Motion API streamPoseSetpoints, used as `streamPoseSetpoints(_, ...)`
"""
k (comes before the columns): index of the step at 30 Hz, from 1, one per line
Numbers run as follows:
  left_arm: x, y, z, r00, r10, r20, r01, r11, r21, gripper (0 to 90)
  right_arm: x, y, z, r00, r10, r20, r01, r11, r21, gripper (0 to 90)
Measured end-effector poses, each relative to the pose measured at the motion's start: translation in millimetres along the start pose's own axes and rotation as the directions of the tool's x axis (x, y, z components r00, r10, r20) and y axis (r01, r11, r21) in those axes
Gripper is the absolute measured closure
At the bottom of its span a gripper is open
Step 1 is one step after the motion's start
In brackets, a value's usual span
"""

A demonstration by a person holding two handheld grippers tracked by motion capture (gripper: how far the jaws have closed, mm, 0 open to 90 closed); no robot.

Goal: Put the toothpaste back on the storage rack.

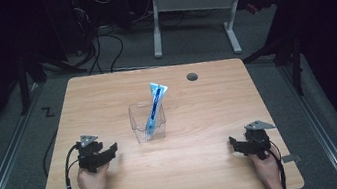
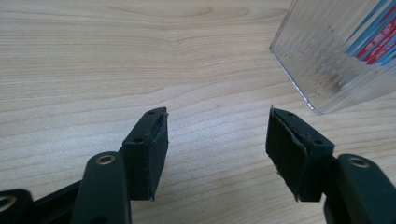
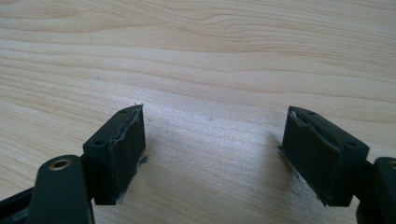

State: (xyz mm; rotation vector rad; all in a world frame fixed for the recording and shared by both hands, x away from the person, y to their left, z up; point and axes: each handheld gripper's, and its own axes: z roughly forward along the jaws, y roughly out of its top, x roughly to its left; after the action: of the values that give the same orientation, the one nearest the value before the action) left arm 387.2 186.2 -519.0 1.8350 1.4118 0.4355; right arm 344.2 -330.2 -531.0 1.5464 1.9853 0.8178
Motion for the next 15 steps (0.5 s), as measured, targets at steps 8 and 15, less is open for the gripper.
streamPoseSetpoints(8,-3.6,-2.2,6.6,0.9994,0.019,-0.029,-0.019,0.9998,0.005,39.3,0.0,0.0,0.0,1.0000,0.000,0.000,0.000,1.000,0.000,21.4)
streamPoseSetpoints(15,-7.2,-5.7,13.2,0.9967,0.047,-0.066,-0.046,0.9987,0.021,39.2,0.0,0.0,0.0,1.0000,0.000,0.000,0.000,1.000,0.000,21.4)
